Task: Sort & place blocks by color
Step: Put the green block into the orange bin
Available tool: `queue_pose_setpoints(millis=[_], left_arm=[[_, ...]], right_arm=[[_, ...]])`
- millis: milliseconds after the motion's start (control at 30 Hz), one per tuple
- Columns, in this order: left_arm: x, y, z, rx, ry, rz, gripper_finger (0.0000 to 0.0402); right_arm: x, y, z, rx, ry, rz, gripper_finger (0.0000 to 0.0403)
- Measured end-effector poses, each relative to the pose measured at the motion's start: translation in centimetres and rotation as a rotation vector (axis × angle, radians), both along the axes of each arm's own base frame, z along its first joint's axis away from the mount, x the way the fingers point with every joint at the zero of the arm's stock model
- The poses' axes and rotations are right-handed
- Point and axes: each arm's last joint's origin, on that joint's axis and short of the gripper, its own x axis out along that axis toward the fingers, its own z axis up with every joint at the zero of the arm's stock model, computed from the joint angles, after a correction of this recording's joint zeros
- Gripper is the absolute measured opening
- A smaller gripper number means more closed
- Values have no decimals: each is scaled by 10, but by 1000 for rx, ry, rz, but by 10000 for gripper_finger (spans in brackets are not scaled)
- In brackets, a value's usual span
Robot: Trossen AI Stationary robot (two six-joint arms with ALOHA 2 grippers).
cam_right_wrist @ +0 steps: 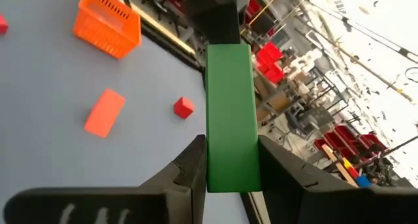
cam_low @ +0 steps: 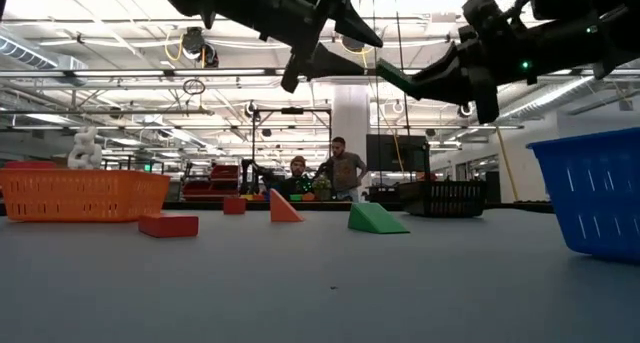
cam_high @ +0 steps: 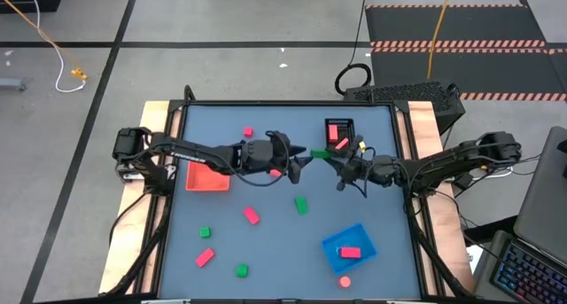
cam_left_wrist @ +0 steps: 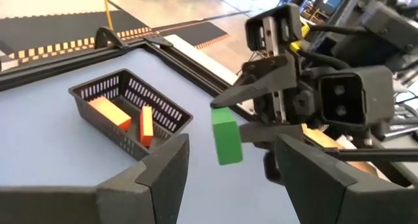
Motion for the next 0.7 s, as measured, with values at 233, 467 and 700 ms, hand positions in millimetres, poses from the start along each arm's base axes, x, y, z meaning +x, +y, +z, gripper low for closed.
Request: queue_pose_setpoints(millis=[233, 467, 700], left_arm=[[10, 2, -16, -26, -11, 29, 230], [20, 4, -36, -17, 30, 30, 228], [24, 0, -46, 32, 66, -16, 121]], right_arm=[[8, 3, 3, 38, -29, 75, 97], [13, 3, -3, 44, 4, 74, 97], [14, 5, -5, 73, 7, 156, 97]])
